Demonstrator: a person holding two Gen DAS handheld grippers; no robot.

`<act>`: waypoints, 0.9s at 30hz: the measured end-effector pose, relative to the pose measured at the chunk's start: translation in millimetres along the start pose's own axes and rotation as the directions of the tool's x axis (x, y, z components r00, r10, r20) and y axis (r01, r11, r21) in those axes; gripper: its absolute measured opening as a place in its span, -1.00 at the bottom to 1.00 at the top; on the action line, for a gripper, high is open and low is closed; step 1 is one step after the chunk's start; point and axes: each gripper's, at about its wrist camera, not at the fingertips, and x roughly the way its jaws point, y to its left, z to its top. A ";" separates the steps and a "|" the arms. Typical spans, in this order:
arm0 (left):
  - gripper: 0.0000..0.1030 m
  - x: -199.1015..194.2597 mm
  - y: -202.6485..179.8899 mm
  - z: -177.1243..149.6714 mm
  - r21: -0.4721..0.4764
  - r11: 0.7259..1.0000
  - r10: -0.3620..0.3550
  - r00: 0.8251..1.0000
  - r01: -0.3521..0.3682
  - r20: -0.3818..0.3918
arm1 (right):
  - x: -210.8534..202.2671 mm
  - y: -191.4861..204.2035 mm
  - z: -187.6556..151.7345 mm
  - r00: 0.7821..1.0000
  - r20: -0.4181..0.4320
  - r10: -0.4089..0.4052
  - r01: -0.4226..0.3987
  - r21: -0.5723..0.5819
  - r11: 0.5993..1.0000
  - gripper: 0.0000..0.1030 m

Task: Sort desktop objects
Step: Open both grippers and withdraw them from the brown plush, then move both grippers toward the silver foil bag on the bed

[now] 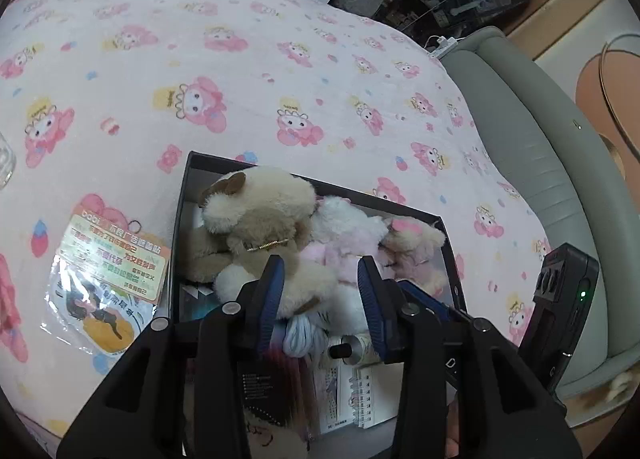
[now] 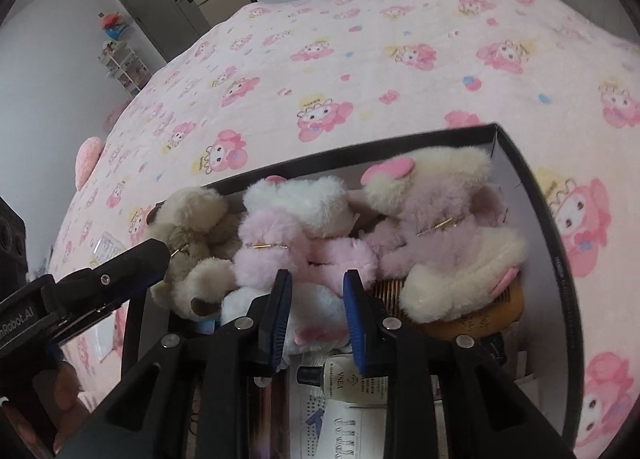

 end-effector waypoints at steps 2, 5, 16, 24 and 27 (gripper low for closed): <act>-0.05 -18.0 -10.4 -7.1 0.042 0.999 0.025 0.999 -0.026 0.043 | -14.8 8.6 -4.8 0.998 0.038 -0.044 0.046 -0.049 0.998 -0.51; 0.12 -47.6 -23.0 -15.2 0.095 0.994 0.051 0.993 -0.061 0.109 | -41.2 15.9 -13.6 0.992 0.093 -0.080 0.087 -0.073 0.994 -0.30; 0.68 -141.4 -64.9 -58.7 0.277 0.946 0.093 0.960 -0.168 0.265 | -160.0 44.9 -54.9 0.937 0.297 -0.182 0.185 0.018 0.983 0.42; 0.88 -184.5 -64.2 -86.8 0.282 0.933 0.128 0.940 -0.222 0.315 | -196.6 64.2 -82.0 0.923 0.334 -0.193 0.191 0.038 0.981 0.47; 0.88 -194.6 -56.7 -91.8 0.285 0.929 0.145 0.940 -0.236 0.308 | -201.6 74.3 -92.7 0.922 0.342 -0.180 0.183 0.026 0.983 0.47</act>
